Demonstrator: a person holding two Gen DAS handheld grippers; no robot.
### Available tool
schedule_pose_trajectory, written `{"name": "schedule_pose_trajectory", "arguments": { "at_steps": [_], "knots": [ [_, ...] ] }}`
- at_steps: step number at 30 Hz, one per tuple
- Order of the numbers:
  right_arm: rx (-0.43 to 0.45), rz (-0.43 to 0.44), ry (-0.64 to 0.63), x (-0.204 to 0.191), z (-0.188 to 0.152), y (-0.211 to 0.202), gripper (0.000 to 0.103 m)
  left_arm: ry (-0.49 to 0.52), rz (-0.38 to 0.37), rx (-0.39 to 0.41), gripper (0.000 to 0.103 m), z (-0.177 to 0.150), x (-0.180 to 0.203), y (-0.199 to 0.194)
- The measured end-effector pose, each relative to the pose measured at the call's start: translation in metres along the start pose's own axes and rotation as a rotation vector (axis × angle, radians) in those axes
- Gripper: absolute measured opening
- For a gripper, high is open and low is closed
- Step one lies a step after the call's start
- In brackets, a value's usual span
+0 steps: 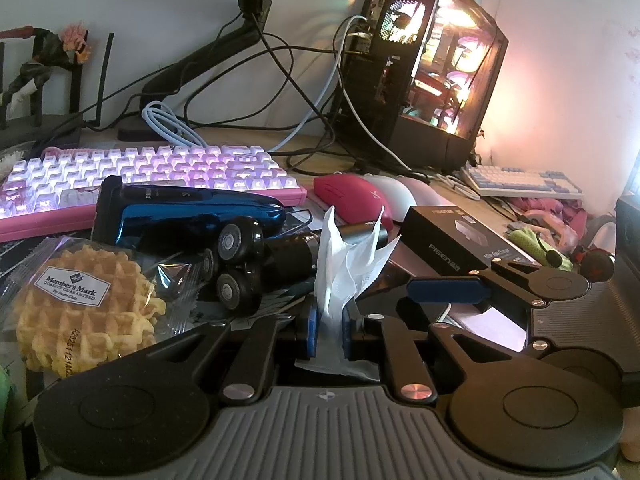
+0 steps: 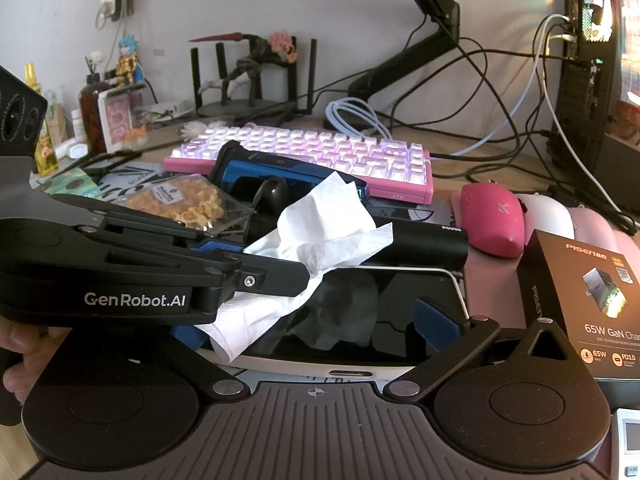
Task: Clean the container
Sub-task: 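Wipe the white tissue across the phone screen with the left gripper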
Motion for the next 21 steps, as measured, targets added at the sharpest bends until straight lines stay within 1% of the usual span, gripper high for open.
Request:
{"name": "schedule_pose_trajectory", "arguments": {
  "at_steps": [11, 21],
  "knots": [
    [0.000, 0.000, 0.000, -0.0001, 0.0000, 0.0000, 0.103, 0.008, -0.017, -0.004, 0.015, -0.0008, 0.0035, 0.0004],
    [0.000, 0.000, 0.000, -0.0001, 0.0000, 0.0000, 0.103, -0.001, -0.005, -0.001, 0.015, -0.0002, 0.0007, 0.0007]
  ]
}}
Point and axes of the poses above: each gripper's, at about its wrist camera, not at the fingertips, and y roughly the way its jaws point, x to its right, z to its top, the point moved 10 cm from there along y, roughly the way its jaws point, and after that the axes turned 3 degrees about z, right-handed, at the moved point
